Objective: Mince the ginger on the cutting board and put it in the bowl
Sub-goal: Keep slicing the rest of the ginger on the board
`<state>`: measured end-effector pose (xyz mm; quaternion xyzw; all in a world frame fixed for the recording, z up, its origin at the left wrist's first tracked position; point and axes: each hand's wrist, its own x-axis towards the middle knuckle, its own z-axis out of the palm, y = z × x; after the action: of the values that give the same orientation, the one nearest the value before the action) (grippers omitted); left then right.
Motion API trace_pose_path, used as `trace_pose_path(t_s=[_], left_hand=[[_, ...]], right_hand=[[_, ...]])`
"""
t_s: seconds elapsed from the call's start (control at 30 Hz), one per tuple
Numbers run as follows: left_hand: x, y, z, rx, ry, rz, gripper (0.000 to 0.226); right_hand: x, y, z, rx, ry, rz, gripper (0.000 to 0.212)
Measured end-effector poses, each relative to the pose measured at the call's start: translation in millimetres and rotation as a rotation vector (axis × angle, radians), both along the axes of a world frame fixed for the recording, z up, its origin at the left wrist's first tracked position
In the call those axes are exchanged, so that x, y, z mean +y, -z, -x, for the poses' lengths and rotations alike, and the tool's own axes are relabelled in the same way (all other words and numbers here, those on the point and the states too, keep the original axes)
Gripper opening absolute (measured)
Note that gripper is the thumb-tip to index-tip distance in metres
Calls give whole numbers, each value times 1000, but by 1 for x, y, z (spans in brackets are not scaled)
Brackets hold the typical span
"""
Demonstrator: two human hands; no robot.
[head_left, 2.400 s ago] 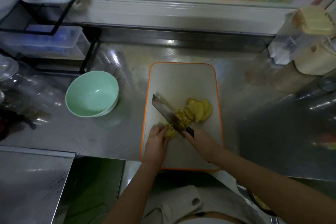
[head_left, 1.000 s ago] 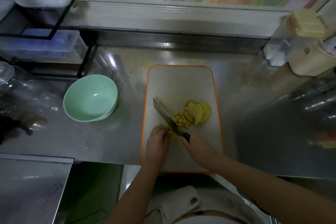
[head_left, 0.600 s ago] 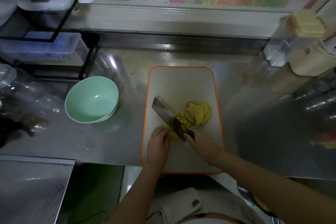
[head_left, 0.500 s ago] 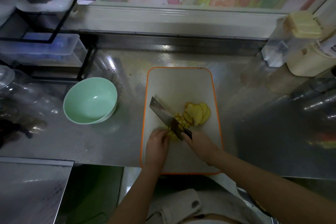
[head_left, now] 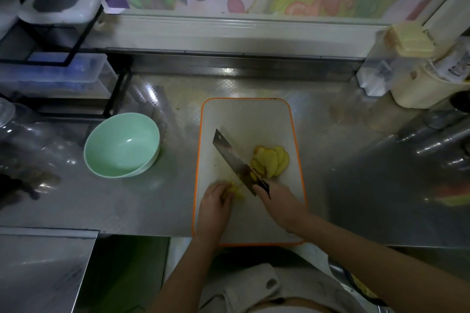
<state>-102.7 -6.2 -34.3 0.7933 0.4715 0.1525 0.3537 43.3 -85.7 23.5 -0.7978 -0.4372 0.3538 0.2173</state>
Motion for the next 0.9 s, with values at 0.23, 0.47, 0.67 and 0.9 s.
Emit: trace_pose_path(t_s=[0.23, 0.47, 0.67, 0.9], left_hand=[[-6, 2, 4, -57, 2, 10, 19], [-4, 6, 1, -35, -2, -3, 16], [-4, 6, 1, -49, 2, -8, 17], [-3, 7, 1, -49, 10, -17, 15]], right_hand=[[-7, 1, 11, -9, -65, 80, 28], [-6, 0, 15, -66, -108, 134, 30], [3, -2, 17, -42, -148, 192, 29], [3, 13, 22, -8, -102, 283, 35]])
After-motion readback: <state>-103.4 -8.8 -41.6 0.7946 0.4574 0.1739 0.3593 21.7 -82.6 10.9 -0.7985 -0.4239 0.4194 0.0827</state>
